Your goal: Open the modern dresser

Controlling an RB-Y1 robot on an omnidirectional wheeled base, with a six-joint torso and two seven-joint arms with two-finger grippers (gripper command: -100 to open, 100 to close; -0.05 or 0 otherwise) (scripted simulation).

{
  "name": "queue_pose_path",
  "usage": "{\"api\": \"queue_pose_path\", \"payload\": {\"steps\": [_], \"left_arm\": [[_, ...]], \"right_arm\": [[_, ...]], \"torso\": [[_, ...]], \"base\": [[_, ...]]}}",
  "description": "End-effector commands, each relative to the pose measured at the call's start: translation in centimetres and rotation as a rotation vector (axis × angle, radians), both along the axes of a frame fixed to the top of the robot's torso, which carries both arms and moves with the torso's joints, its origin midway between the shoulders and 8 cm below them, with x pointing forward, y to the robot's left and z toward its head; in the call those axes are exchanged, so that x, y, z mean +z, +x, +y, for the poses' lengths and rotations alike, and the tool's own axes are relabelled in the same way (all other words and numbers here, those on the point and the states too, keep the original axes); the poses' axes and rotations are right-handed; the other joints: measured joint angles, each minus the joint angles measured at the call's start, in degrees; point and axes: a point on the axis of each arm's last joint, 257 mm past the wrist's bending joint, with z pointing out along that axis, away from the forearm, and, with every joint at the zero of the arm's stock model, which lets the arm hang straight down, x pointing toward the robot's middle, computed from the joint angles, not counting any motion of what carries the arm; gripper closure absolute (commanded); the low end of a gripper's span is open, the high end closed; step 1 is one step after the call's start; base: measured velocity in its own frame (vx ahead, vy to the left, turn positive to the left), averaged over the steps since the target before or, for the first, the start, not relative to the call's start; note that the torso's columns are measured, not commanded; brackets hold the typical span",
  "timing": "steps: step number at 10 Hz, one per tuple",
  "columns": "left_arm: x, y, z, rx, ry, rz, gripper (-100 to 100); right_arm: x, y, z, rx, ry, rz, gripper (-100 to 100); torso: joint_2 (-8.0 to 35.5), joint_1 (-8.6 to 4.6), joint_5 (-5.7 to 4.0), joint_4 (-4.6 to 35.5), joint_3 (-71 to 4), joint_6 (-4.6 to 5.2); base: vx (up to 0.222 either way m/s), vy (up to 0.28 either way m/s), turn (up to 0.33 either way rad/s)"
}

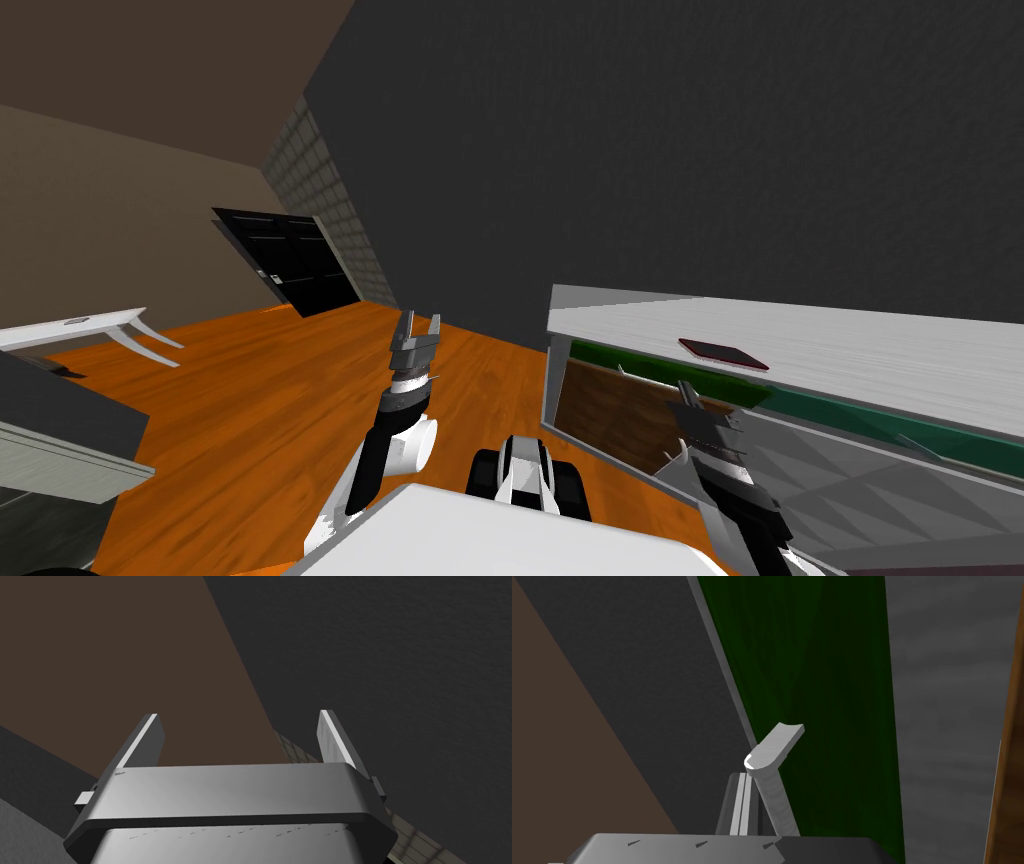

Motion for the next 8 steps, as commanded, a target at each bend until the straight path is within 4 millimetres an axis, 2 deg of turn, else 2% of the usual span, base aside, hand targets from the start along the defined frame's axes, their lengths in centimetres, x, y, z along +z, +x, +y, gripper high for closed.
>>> {"api": "queue_pose_path", "payload": {"steps": [1,6,8], "left_arm": [[0.0,0.0,0.0,0.0,0.0,0.0,0],[0.0,0.0,0.0,0.0,0.0,0.0,0],[0.0,0.0,0.0,0.0,0.0,0.0,0]], "right_arm": [[-1.9,-0.1,1.3,0.007,0.05,0.03,-100],[-3.4,0.0,3.0,0.006,0.114,0.036,-100],[-3.4,0.0,3.0,0.006,0.114,0.036,-100]], "torso": [[0.0,-0.06,0.02,0.0,0.0,0.03],[-0.3,0.0,-0.17,-0.2,-0.1,-0.12],[-0.3,-0.02,-0.1,-0.2,-0.2,-0.06]], "base": [[0.004,0.008,-0.007],[0.001,0.003,-0.001],[0.0,0.01,0.007]]}}
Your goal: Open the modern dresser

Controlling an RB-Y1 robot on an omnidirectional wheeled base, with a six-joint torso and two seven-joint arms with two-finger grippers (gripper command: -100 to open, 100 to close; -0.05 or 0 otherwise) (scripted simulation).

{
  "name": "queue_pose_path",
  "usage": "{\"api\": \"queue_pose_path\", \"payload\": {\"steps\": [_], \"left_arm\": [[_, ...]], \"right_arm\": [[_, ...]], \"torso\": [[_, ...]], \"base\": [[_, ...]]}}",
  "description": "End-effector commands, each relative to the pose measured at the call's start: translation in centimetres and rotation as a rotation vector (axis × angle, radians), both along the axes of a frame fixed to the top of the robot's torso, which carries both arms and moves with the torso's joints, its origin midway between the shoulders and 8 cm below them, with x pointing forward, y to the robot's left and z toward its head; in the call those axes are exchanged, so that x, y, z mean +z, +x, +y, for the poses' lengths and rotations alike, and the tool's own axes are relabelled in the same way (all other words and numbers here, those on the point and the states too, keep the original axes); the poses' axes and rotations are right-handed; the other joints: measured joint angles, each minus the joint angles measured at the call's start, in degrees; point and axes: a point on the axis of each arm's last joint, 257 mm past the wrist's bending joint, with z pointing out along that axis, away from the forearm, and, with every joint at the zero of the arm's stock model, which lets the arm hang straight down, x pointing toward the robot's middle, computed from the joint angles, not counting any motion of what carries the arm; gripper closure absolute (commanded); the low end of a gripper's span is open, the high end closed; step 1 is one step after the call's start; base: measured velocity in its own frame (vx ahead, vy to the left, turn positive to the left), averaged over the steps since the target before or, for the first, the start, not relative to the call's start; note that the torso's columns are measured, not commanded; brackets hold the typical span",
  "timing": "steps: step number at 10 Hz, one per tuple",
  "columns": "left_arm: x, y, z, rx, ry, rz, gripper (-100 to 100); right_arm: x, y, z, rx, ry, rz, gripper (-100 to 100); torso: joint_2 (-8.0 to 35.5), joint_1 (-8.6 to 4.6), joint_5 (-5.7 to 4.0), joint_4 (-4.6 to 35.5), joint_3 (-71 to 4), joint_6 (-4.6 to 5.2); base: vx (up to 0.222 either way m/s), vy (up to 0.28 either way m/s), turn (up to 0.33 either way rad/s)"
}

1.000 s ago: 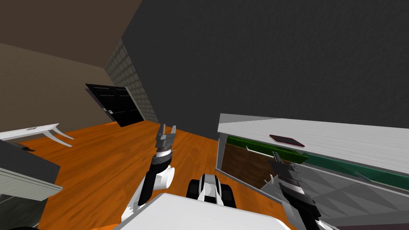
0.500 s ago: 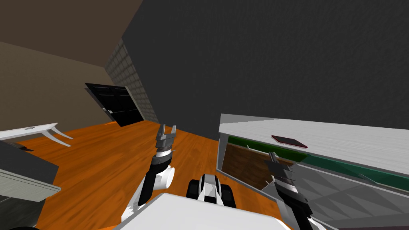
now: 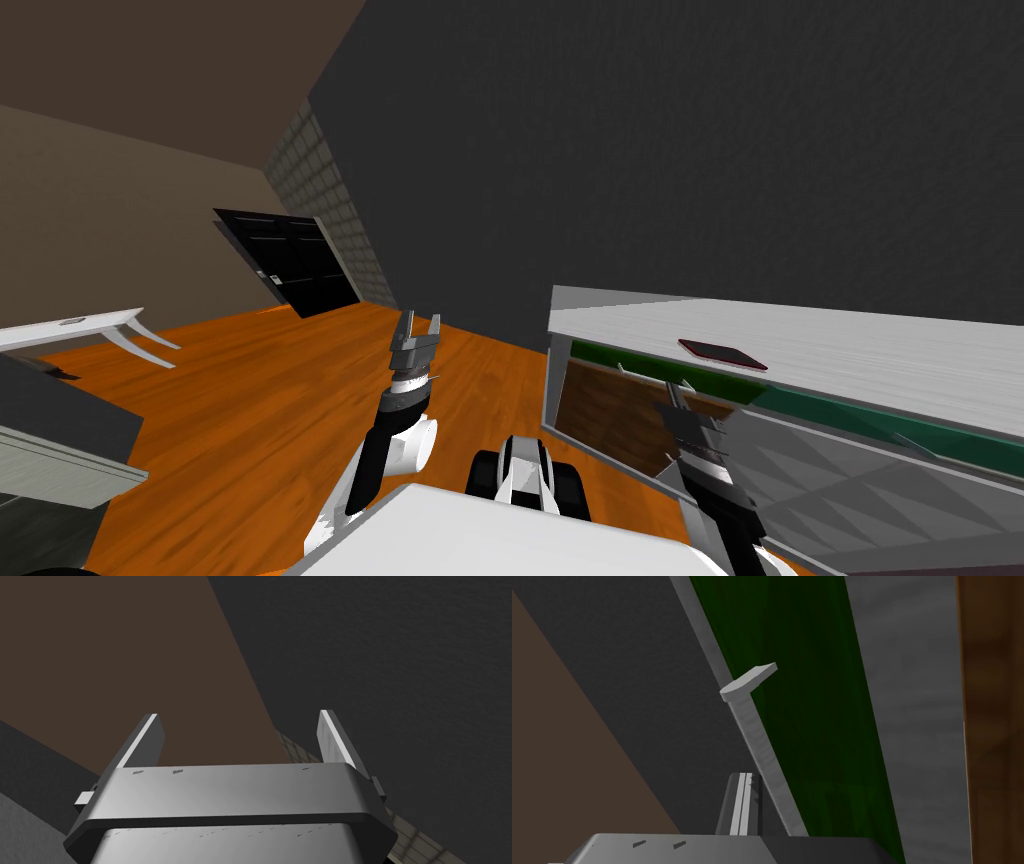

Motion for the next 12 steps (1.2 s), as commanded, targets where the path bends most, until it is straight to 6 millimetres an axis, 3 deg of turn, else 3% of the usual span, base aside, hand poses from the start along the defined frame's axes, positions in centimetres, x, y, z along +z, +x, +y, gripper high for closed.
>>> {"api": "queue_pose_path", "payload": {"steps": [1,3,6,7,8,11,12], "left_arm": [[0.0,0.0,0.0,0.0,0.0,0.0,0],[0.0,0.0,0.0,0.0,0.0,0.0,0],[0.0,0.0,0.0,0.0,0.0,0.0,0],[0.0,0.0,0.0,0.0,0.0,0.0,0],[0.0,0.0,0.0,0.0,0.0,0.0,0],[0.0,0.0,0.0,0.0,0.0,0.0,0],[0.0,0.0,0.0,0.0,0.0,0.0,0]], "right_arm": [[-1.7,0.0,0.8,0.008,0.028,0.031,-100],[-0.4,0.9,-0.6,0.008,0.018,0.02,-100],[0.9,2.1,-2.0,0.012,0.015,0.02,-100],[0.3,1.5,-1.7,0.01,0.018,0.027,-100],[0.0,1.3,-1.1,0.01,0.017,0.02,100],[-1.3,0.2,0.4,0.005,0.02,0.02,100],[-1.0,0.5,0.0,0.007,0.017,0.023,100]], "torso": [[0.1,-0.03,0.08,0.1,0.0,0.05],[0.7,0.16,0.72,0.6,0.2,0.43],[1.0,0.4,0.89,0.8,0.4,0.49],[0.9,0.4,1.03,0.9,0.4,0.37],[1.0,0.36,0.97,0.9,0.4,0.38],[1.2,0.22,0.84,0.9,0.5,0.53],[1.1,0.18,0.74,0.8,0.5,0.54]], "base": [[-0.008,0.022,0.043],[0.003,0.02,-0.005],[0.023,0.055,-0.025],[-0.001,0.029,-0.017],[-0.011,-0.021,0.054],[-0.018,-0.059,0.022],[-0.009,-0.016,0.014]]}}
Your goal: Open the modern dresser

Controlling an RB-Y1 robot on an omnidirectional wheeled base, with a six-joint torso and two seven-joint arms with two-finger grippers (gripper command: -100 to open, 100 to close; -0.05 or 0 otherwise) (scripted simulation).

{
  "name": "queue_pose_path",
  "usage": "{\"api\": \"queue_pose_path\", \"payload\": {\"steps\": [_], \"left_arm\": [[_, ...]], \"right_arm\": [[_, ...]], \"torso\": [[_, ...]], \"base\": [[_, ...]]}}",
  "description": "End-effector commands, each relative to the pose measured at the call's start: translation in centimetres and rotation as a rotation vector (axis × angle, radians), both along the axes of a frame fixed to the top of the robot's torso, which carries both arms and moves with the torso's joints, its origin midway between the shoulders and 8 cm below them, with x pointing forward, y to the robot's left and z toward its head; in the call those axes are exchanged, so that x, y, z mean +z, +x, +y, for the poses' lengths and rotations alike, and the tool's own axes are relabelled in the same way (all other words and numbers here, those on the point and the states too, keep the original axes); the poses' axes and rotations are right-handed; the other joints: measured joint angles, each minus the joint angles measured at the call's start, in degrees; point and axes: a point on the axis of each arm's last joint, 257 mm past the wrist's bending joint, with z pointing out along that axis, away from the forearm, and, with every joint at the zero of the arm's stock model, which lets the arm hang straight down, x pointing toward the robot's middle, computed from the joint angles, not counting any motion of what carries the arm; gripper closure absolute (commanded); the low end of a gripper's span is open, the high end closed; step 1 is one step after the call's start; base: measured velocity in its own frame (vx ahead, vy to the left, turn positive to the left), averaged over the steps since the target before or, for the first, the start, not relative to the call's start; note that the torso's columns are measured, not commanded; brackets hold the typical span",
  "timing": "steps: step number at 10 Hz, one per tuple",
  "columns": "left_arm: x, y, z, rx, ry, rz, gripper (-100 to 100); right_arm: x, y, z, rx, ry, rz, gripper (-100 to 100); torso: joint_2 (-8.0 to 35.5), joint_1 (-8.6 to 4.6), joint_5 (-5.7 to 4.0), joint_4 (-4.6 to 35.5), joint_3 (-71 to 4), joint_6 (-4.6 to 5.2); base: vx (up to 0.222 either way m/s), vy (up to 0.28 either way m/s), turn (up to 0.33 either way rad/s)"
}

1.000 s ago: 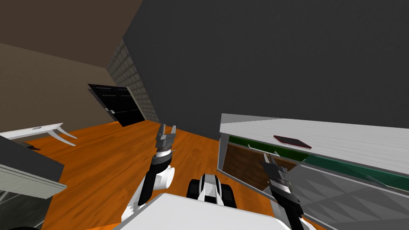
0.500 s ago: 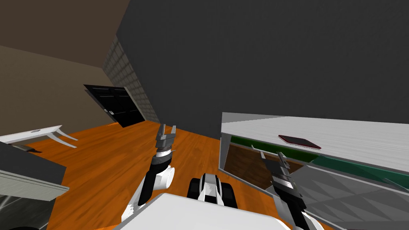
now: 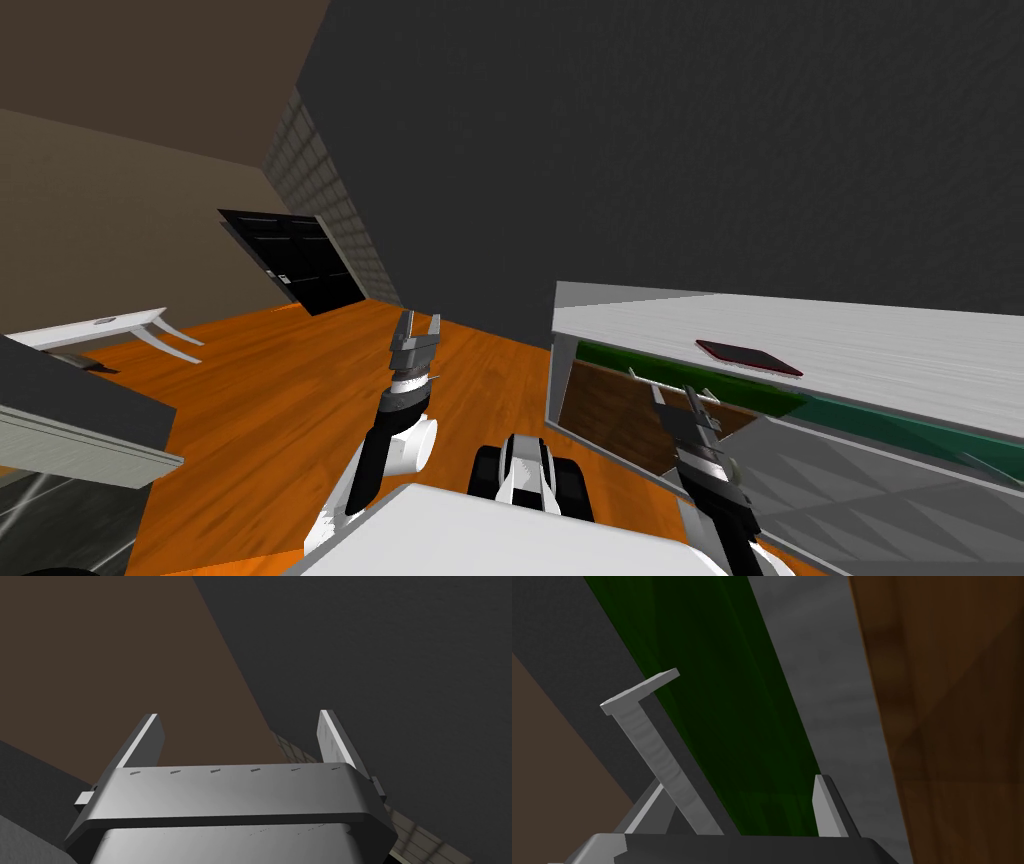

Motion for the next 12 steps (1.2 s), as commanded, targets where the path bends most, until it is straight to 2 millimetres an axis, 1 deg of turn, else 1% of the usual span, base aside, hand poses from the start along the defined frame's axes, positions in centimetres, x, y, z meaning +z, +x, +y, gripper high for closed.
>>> {"api": "queue_pose_path", "payload": {"steps": [1,5,6,7,8,9,10,12], "left_arm": [[0.0,0.0,0.0,0.0,0.0,0.0,0],[0.0,0.0,0.0,0.0,0.0,0.0,0],[0.0,0.0,0.0,0.0,0.0,0.0,0],[0.0,0.0,0.0,0.0,0.0,0.0,0],[0.0,0.0,0.0,0.0,0.0,0.0,0],[0.0,0.0,0.0,0.0,0.0,0.0,0],[0.0,0.0,0.0,0.0,0.0,0.0,0],[0.0,0.0,0.0,0.0,0.0,0.0,0]], "right_arm": [[0.4,0.3,-0.6,0.005,0.0,0.004,100],[1.4,0.9,-2.3,0.012,0.008,0.01,100],[0.8,0.8,-1.7,0.011,0.01,0.018,100],[1.4,1.6,-2.8,0.015,0.017,0.029,-100],[1.9,1.9,-3.3,0.017,0.017,0.029,-100],[2.4,2.3,-3.8,0.019,0.017,0.029,-100],[3.5,3.1,-4.9,0.023,0.018,0.029,-100],[4.6,3.8,-5.9,0.026,0.019,0.029,-100]], "torso": [[-0.1,0.01,0.04,0.0,-0.1,0.03],[0.2,0.25,0.27,0.1,0.0,0.06],[0.2,0.21,0.34,0.2,0.0,0.08],[-0.1,0.09,0.32,0.2,-0.1,0.0],[-0.3,0.19,0.24,0.0,-0.2,-0.05],[-0.2,0.28,0.32,0.1,-0.2,-0.03],[-0.1,0.35,0.39,0.1,-0.1,-0.03],[0.4,0.66,0.67,0.4,0.1,-0.02]], "base": [[-0.075,0.068,-0.04],[-0.159,0.104,-0.053],[-0.09,0.042,-0.015],[-0.04,0.057,-0.016],[-0.042,0.074,-0.024],[-0.028,0.066,-0.026],[-0.029,0.08,-0.032],[-0.035,0.078,-0.014]]}}
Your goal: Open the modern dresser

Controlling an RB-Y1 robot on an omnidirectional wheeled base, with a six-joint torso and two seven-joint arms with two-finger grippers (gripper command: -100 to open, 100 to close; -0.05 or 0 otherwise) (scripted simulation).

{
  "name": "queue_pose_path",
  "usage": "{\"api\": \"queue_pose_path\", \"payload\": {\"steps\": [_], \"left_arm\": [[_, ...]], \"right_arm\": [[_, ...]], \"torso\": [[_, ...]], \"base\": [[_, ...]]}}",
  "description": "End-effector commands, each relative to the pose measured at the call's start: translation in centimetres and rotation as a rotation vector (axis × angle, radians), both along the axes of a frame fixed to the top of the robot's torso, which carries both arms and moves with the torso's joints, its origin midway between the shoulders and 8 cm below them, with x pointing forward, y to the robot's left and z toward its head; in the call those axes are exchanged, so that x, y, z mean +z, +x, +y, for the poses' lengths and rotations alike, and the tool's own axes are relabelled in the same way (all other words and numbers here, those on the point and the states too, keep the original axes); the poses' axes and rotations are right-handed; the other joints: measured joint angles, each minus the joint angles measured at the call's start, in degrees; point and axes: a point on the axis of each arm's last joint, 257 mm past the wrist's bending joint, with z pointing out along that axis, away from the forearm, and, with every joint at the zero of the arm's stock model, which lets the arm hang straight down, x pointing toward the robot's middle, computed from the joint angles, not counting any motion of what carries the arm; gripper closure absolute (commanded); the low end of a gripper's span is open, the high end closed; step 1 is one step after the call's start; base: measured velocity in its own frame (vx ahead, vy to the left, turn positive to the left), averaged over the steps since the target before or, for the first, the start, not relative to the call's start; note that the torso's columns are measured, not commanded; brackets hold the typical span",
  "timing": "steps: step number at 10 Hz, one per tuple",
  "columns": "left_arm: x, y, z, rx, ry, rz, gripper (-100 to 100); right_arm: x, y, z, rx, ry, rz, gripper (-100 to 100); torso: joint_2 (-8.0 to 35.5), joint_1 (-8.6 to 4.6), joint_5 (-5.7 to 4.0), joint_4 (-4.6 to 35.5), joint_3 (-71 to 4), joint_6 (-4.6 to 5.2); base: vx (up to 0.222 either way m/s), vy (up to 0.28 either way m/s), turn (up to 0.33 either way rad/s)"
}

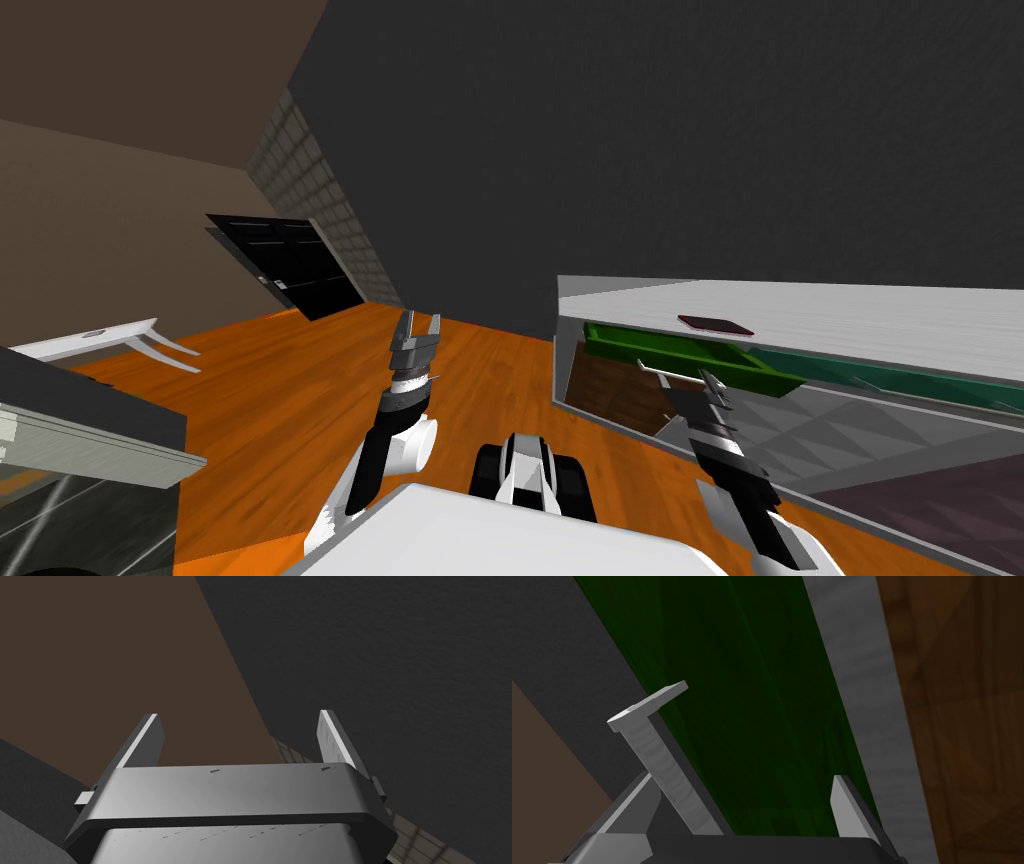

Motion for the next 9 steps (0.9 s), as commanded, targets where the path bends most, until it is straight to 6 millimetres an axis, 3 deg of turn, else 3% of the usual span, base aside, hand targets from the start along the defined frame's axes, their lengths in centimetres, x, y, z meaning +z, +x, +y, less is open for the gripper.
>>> {"api": "queue_pose_path", "payload": {"steps": [1,4,5,6,9], "left_arm": [[0.0,0.0,0.0,0.0,0.0,0.0,0],[0.0,0.0,0.0,0.0,0.0,0.0,0],[0.0,0.0,0.0,0.0,0.0,0.0,0],[0.0,0.0,0.0,0.0,0.0,0.0,0],[0.0,0.0,0.0,0.0,0.0,0.0,0]], "right_arm": [[3.0,1.3,-1.9,0.009,-0.007,-0.022,-100],[3.0,1.3,-1.9,0.009,-0.007,-0.022,-100],[1.1,0.8,-1.7,-0.001,0.012,0.015,-100],[0.7,0.7,-1.7,-0.004,0.019,0.025,0],[-0.6,0.4,-1.8,-0.013,0.034,0.054,0]], "torso": [[0.1,0.03,0.06,0.1,0.1,0.05],[0.2,0.24,0.27,0.2,0.1,-0.02],[0.3,0.3,0.35,0.3,0.1,-0.03],[0.2,0.23,0.15,0.1,0.1,-0.02],[-0.2,-0.18,-0.22,-0.2,-0.1,-0.05]], "base": [[-0.046,0.076,-0.049],[-0.012,0.03,0.002],[0.007,-0.008,0.002],[0.0,0.0,0.0],[0.0,0.0,0.0]]}}
